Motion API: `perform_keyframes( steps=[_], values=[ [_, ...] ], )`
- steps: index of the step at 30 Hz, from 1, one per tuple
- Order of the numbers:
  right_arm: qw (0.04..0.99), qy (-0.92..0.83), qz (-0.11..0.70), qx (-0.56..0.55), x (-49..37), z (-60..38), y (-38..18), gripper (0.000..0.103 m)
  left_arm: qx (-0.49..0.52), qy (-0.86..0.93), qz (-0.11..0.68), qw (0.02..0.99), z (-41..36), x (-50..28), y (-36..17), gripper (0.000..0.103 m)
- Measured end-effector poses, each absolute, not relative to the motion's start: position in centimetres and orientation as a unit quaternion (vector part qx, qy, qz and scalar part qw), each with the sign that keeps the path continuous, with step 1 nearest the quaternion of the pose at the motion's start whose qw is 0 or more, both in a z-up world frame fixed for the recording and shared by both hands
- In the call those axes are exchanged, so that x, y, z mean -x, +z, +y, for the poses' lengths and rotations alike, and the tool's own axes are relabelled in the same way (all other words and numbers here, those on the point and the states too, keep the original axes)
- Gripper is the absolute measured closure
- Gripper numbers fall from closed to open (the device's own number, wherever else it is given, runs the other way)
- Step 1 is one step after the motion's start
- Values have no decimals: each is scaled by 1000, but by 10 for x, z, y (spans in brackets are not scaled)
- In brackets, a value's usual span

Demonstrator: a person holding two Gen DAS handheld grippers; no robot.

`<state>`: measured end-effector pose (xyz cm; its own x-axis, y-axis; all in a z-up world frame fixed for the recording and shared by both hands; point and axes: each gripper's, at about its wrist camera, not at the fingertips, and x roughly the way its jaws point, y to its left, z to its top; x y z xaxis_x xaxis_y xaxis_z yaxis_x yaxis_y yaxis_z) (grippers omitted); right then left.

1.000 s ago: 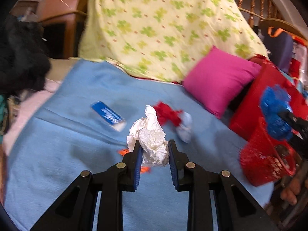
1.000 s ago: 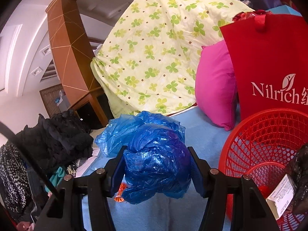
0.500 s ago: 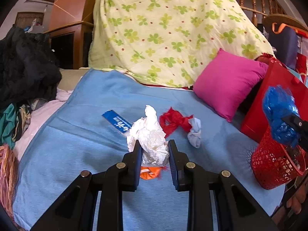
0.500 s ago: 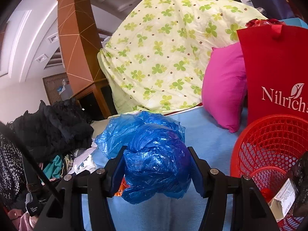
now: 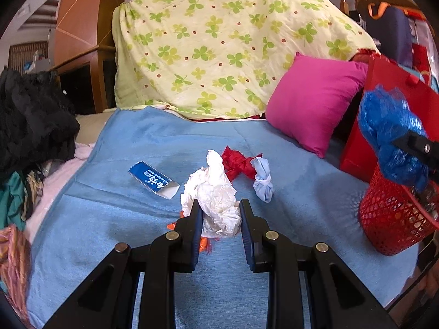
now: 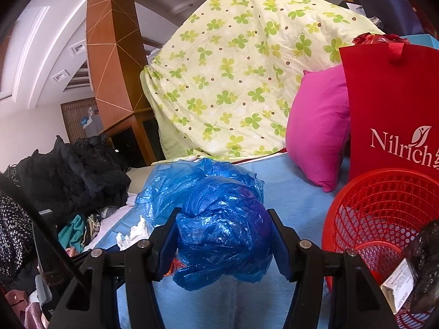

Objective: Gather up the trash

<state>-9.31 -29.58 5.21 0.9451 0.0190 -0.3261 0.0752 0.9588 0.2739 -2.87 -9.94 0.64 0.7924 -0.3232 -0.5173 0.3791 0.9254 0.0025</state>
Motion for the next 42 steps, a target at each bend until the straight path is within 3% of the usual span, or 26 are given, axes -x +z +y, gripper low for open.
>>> perform_keyframes(
  steps=[42],
  values=[
    [974,-42,175,-138,110,-322,48,40,-125,-195,274,934,-154,40,-10,75]
  ],
)
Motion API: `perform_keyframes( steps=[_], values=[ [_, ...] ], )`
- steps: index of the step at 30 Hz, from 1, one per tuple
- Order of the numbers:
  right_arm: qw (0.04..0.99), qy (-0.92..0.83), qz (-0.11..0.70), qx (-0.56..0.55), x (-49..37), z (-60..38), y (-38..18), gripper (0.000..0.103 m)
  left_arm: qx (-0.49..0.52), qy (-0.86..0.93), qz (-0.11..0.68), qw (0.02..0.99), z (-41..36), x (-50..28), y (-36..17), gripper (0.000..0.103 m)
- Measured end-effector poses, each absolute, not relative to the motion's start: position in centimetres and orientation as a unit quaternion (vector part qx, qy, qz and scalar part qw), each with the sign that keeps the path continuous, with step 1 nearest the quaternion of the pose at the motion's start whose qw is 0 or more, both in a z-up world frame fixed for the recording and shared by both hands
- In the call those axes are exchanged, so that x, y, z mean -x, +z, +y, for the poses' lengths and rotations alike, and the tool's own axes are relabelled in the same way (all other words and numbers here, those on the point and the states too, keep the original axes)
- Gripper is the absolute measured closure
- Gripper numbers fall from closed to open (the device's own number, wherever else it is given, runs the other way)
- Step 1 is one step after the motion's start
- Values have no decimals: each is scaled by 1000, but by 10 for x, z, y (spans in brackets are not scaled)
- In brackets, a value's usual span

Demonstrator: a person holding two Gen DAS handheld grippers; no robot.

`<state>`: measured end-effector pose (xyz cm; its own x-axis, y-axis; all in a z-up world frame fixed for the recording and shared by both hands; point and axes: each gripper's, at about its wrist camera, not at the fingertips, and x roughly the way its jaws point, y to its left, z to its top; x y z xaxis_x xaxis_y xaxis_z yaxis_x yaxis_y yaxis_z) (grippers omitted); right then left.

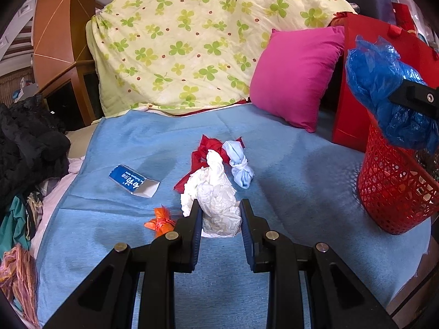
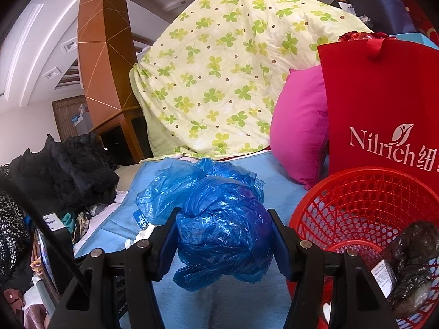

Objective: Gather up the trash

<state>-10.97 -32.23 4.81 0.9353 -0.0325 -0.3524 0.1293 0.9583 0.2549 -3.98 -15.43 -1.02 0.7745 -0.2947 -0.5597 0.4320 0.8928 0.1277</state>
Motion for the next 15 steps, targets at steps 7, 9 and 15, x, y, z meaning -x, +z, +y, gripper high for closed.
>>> perform_keyframes(
  steps=[7,9,15],
  values=[
    [973,-48,175,-140,114,-325,50,40,-133,-197,275,931,-161,39,-13,75],
    [973,-50,174,-140,116,-328,50,40,-134,-199,276,931,-162,40,-14,75],
    [973,-52,173,-142,118,-330,50,40,-138,-202,279,929,-167,41,-15,75]
  ],
)
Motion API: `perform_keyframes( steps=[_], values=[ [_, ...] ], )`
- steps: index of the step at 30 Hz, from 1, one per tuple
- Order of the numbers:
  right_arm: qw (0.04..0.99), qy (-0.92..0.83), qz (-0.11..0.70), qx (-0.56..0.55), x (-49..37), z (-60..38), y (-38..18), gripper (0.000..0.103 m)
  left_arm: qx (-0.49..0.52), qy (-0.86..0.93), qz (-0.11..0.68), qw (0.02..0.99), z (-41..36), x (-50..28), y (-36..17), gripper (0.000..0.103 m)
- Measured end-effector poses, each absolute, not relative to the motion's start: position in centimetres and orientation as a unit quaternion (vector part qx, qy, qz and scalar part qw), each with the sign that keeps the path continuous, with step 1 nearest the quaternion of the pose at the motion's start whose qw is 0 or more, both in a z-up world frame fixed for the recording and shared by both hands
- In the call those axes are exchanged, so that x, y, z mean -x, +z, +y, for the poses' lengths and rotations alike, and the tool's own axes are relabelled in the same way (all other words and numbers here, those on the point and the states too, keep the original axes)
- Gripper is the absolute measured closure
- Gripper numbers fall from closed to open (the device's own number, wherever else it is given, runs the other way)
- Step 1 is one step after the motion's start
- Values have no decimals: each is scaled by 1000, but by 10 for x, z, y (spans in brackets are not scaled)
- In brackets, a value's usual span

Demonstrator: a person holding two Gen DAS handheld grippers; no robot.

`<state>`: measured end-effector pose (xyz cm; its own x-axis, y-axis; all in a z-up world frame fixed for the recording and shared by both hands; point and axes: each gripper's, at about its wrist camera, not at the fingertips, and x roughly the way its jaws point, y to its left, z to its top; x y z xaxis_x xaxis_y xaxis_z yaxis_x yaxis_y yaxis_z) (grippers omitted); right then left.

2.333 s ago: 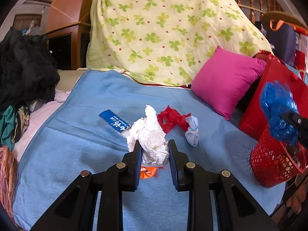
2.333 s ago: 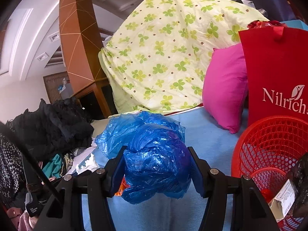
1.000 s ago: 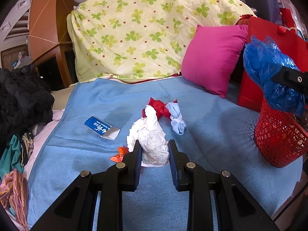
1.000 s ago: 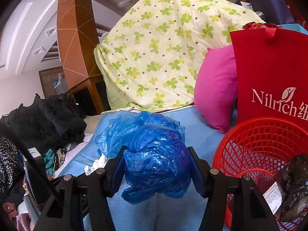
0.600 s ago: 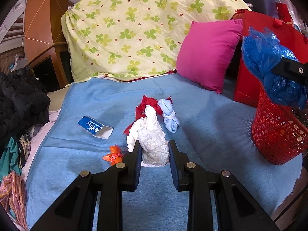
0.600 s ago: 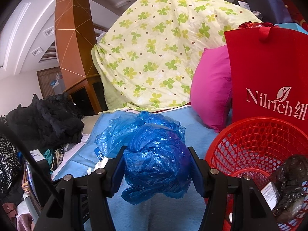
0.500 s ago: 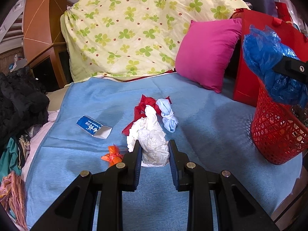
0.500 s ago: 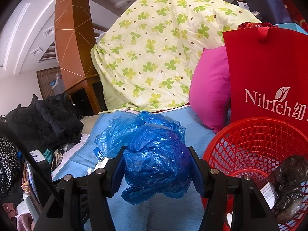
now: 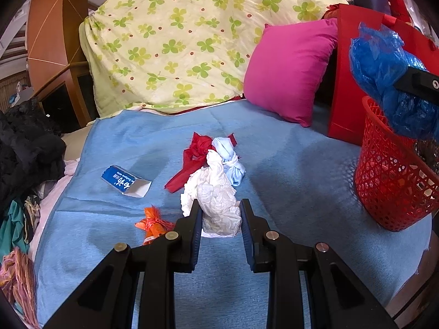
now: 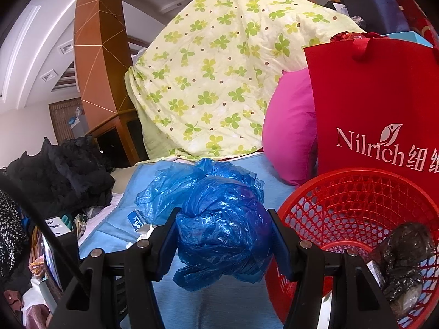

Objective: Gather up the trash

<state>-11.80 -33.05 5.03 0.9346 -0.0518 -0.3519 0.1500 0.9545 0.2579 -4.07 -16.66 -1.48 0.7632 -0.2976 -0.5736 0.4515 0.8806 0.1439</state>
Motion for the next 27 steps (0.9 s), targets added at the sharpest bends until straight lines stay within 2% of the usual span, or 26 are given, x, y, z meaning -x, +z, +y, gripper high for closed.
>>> perform_keyframes(
  steps=[27],
  values=[
    [972,-71,161,-155,132,-344,53,39,-152,-215,284,922,-177,38,-21,75]
  ],
)
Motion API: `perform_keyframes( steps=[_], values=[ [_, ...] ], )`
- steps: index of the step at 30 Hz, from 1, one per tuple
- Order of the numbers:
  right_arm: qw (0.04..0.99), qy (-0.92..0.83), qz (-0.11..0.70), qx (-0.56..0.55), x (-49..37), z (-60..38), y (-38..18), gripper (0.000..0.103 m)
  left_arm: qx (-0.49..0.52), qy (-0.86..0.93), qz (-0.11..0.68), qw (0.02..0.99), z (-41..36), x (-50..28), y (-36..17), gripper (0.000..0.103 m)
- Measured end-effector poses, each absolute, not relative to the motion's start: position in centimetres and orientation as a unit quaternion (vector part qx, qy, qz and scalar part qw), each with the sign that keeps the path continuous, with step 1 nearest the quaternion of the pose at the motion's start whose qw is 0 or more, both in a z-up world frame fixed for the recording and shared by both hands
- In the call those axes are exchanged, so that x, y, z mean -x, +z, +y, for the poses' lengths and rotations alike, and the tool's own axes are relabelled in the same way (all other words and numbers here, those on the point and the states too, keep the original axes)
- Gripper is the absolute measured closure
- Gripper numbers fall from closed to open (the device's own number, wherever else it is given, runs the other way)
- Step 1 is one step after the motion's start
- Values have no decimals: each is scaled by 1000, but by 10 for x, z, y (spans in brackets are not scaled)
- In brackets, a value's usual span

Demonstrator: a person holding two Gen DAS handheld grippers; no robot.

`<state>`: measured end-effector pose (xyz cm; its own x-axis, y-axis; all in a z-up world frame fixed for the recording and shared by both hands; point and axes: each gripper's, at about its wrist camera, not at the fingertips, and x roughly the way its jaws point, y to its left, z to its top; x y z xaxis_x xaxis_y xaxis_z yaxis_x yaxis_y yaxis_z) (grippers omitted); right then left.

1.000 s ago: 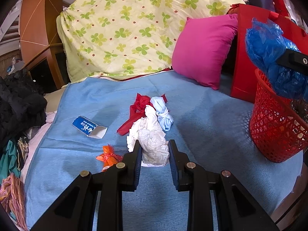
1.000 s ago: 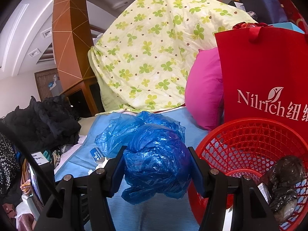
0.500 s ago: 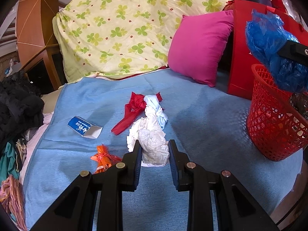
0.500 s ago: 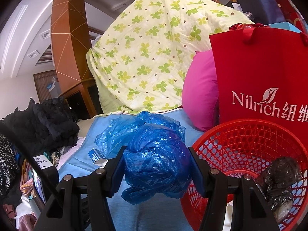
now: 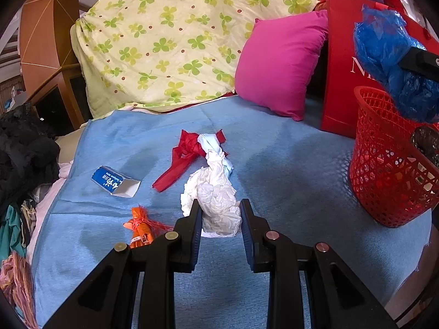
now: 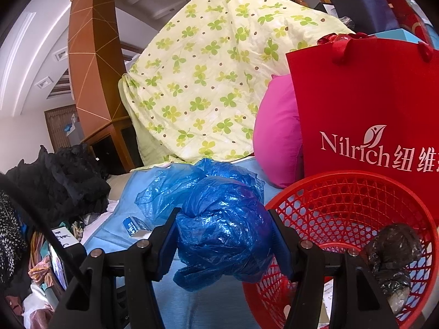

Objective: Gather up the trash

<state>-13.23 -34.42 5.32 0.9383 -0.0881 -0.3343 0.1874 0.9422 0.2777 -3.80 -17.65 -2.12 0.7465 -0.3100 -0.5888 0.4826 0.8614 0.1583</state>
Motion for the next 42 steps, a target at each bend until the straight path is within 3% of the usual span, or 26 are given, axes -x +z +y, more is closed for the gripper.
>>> perform_keyframes(
  steps=[22,31,42],
  values=[
    [966,-103,137,-194,154,-373,56,39,-170,-224,293,914,-186,50,-34,75],
    [942,-156,98,-279,200,-421,58,38,-113,-294,270,910,-197,86,34,75],
    [907,-180,81,-371,237,-475,44,38,-106,-402,250,874,-290,111,77,71]
  ],
)
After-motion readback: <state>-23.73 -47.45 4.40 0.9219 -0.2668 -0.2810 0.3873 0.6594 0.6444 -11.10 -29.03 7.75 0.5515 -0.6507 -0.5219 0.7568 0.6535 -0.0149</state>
